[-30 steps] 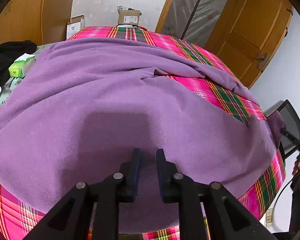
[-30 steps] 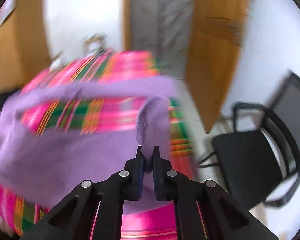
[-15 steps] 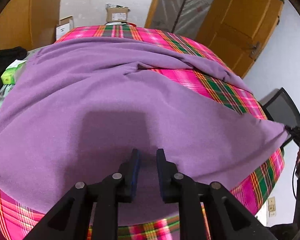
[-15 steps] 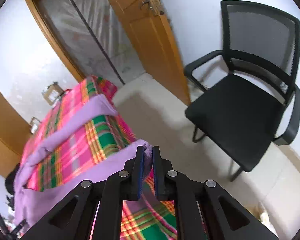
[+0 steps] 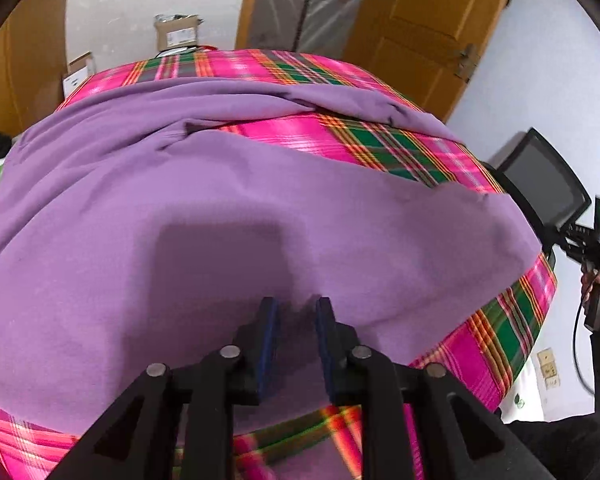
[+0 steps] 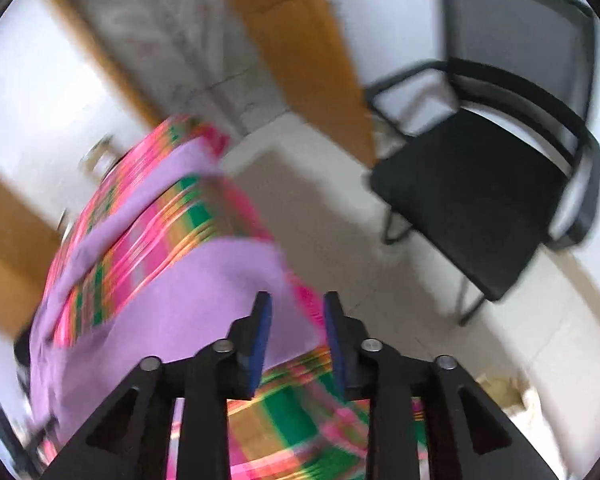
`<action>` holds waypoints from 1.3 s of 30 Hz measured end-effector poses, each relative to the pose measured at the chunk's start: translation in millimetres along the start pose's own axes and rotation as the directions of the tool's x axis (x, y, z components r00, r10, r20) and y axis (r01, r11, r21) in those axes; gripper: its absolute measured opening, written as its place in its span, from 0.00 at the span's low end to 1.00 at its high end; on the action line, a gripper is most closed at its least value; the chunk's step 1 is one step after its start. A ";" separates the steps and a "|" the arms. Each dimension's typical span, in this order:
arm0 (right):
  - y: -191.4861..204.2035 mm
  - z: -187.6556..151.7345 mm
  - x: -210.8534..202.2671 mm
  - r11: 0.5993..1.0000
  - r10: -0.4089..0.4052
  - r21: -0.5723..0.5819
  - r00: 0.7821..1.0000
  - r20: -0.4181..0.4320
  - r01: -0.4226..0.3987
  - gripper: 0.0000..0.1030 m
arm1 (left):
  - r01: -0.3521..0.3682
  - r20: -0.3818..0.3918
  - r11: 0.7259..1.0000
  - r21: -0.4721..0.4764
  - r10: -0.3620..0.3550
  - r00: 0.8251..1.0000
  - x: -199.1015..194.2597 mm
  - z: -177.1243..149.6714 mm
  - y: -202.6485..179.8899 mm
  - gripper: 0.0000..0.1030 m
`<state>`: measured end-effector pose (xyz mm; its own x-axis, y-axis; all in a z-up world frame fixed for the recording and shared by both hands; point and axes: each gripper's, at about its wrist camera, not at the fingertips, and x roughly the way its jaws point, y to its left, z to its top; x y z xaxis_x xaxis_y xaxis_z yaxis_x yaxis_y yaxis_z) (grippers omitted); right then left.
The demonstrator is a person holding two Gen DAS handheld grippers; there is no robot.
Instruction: Fold clothes
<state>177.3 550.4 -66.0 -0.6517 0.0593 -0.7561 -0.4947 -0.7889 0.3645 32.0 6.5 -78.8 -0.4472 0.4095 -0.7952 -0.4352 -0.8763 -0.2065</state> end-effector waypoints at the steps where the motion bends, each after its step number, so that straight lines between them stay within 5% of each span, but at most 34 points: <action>1: 14.2 -4.2 2.2 0.999 0.023 -0.047 1.000 -0.004 -0.023 0.31 | 0.000 0.000 1.000 0.015 0.000 1.000 0.9 -0.6 -5.1 0.23; 4: 70.7 -22.2 15.8 0.971 0.113 -0.204 0.992 -0.063 -0.124 0.31 | 0.025 -0.012 0.998 0.060 -0.024 1.000 -1.6 -8.6 -16.8 0.23; 7: 135.4 -50.8 25.4 0.893 0.192 -0.386 0.972 -0.138 -0.232 0.31 | 0.045 -0.016 0.996 0.074 -0.044 0.999 -7.5 -17.6 -20.5 0.23; 10: 182.1 -77.0 27.0 0.778 0.223 -0.556 0.956 -0.193 -0.294 0.31 | 0.052 -0.001 0.998 0.034 -0.052 0.999 -19.8 -27.2 -11.0 0.23; 14: 220.9 -116.4 20.9 0.559 0.212 -0.758 0.942 -0.261 -0.335 0.31 | 0.013 0.005 0.999 0.033 -0.013 1.000 -29.6 -38.3 -5.0 0.23; 17: 225.6 -131.6 17.2 0.478 0.193 -0.812 0.942 -0.275 -0.335 0.31 | 0.017 -0.004 0.996 0.083 -0.017 1.000 -28.8 -41.4 -13.9 0.23; 24: 216.8 -142.2 7.9 0.378 0.138 -0.886 0.963 -0.233 -0.268 0.32 | 0.049 -0.003 0.975 0.217 -0.050 0.999 -18.3 -42.8 -40.1 0.26; 30: 220.0 -134.8 20.8 0.387 0.114 -0.880 0.962 -0.249 -0.274 0.26 | 0.067 0.003 0.970 0.234 -0.070 0.998 -8.4 -32.1 -44.0 0.26; 31: 221.3 -134.2 21.9 0.383 0.113 -0.882 0.961 -0.252 -0.276 0.09 | 0.066 0.003 0.970 0.234 -0.068 0.998 -7.1 -30.2 -44.3 0.17; 32: 222.9 -135.3 23.1 0.370 0.102 -0.890 0.964 -0.245 -0.265 0.08 | 0.063 0.003 0.971 0.232 -0.066 0.998 -6.4 -28.8 -43.5 0.07; 34: 224.3 -134.6 20.6 0.352 0.102 -0.894 0.961 -0.256 -0.275 0.05 | 0.076 -0.002 0.972 0.223 -0.077 0.997 -5.6 -26.5 -41.5 0.02; 39: 218.9 -125.4 -6.9 0.331 0.149 -0.888 0.947 -0.286 -0.320 0.05 | 0.171 -0.011 0.962 0.214 -0.173 0.985 -25.0 -26.3 -39.0 0.02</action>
<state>145.6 300.6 -49.1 -0.5260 -0.2363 -0.8170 0.5553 -0.8230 -0.1195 80.7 23.7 -65.9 -0.3564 0.5517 -0.7541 -0.6620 -0.7187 -0.2129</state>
